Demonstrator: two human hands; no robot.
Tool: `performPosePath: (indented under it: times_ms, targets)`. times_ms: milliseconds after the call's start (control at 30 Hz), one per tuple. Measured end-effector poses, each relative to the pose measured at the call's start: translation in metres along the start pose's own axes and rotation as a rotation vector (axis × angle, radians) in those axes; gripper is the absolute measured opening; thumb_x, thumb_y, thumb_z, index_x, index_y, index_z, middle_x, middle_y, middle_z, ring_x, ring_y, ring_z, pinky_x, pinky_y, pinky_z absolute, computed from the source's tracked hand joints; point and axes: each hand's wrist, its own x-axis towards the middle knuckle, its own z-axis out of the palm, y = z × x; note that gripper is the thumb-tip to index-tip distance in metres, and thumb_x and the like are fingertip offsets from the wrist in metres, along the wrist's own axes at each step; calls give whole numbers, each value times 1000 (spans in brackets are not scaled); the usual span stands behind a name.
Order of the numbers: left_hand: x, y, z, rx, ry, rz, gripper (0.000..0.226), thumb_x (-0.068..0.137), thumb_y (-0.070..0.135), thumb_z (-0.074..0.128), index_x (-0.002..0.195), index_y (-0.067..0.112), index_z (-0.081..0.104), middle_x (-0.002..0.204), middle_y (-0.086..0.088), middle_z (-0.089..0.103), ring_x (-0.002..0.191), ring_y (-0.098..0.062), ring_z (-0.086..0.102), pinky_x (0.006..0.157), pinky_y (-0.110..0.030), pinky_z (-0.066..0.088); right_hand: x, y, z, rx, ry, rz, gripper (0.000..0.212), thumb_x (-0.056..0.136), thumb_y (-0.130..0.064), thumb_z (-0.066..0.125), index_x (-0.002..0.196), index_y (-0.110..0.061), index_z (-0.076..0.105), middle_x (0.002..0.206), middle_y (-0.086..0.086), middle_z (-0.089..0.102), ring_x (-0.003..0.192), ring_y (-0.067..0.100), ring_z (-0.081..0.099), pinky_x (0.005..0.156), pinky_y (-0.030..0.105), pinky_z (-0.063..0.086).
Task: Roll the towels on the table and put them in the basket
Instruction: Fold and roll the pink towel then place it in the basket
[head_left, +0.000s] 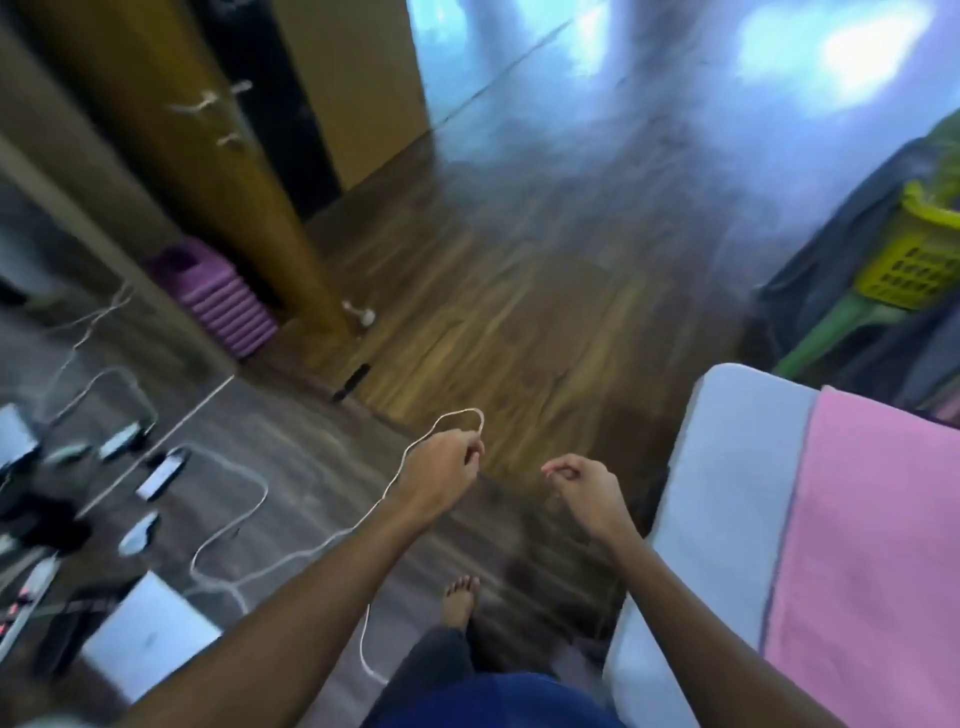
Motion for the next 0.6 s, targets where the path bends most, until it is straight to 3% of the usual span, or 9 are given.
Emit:
performPosePath:
  times_ms: [267,500,600]
  targets:
    - [149,70,-3,84,-220,498,16,91,23,53,95,25,69,94,5,67,91,-19,63,75,-33,48,38,6,-49,173,480,277,14,86,-16,62,85,-25,73,85,-11,69,83,7,63,76,23,47]
    - [198,188,72,147,-504,935,22,93,19,48,100,24,68,98,7,66,93,-15,61,79,-30,49,-3,71,-76,307,876,603,17,87,-14,57,90,-20,73,87,-7,68,82,14,64,65,19,40]
    - [199,232,108,203,-587,1065,24,92,18,47,103,23,68,101,6,65,95,-16,60,79,-30,46,-29,104,-68,348,1038,762,22,87,-8,55,99,-18,70,95,-4,66,89,17,62,71,24,41]
